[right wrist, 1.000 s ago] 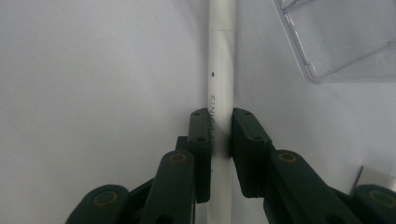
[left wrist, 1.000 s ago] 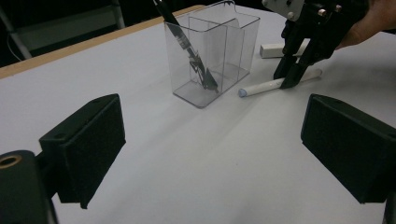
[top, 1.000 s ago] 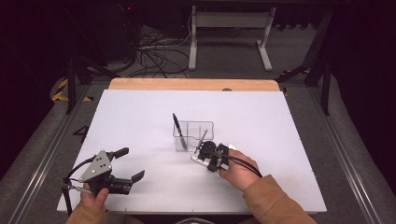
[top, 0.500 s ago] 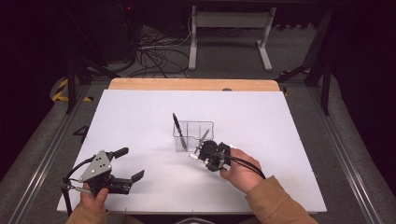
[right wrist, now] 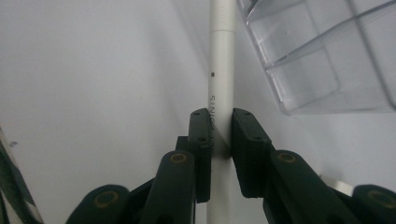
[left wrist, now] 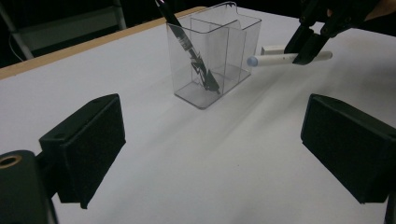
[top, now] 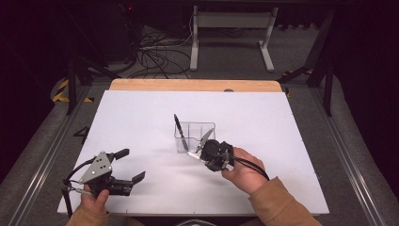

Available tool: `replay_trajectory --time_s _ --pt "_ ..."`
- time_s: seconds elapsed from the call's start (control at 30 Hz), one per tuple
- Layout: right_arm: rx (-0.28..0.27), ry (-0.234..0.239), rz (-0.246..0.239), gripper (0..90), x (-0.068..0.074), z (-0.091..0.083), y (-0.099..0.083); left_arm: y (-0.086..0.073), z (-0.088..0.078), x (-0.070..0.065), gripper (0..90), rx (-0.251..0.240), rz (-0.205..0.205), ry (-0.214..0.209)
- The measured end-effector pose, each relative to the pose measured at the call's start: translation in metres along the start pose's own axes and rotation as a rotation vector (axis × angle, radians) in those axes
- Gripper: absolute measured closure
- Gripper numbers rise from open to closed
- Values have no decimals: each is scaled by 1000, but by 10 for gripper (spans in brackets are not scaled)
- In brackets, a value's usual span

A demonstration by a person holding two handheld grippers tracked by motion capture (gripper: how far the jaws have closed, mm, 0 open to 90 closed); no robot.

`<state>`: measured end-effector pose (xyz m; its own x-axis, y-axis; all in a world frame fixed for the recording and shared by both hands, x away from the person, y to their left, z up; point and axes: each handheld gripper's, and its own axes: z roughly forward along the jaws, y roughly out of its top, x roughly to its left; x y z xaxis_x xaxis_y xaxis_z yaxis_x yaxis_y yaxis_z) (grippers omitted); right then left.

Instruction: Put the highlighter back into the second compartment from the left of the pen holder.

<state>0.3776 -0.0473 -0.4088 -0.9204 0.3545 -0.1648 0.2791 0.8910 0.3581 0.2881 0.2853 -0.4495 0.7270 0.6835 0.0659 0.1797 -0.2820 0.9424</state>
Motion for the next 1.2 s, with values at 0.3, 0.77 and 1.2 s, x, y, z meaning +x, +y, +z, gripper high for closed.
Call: replay_trajectory --time_s 0.3,0.77,1.2 --pt "-136 13 5 785 -2 -23 0 0 0 0 70 -1 1 2" --pt "-333 14 19 784 -4 -47 -2 0 0 0 70 2 5 3" --pt "-536 17 59 783 -12 -62 -3 0 0 0 69 0 3 3"
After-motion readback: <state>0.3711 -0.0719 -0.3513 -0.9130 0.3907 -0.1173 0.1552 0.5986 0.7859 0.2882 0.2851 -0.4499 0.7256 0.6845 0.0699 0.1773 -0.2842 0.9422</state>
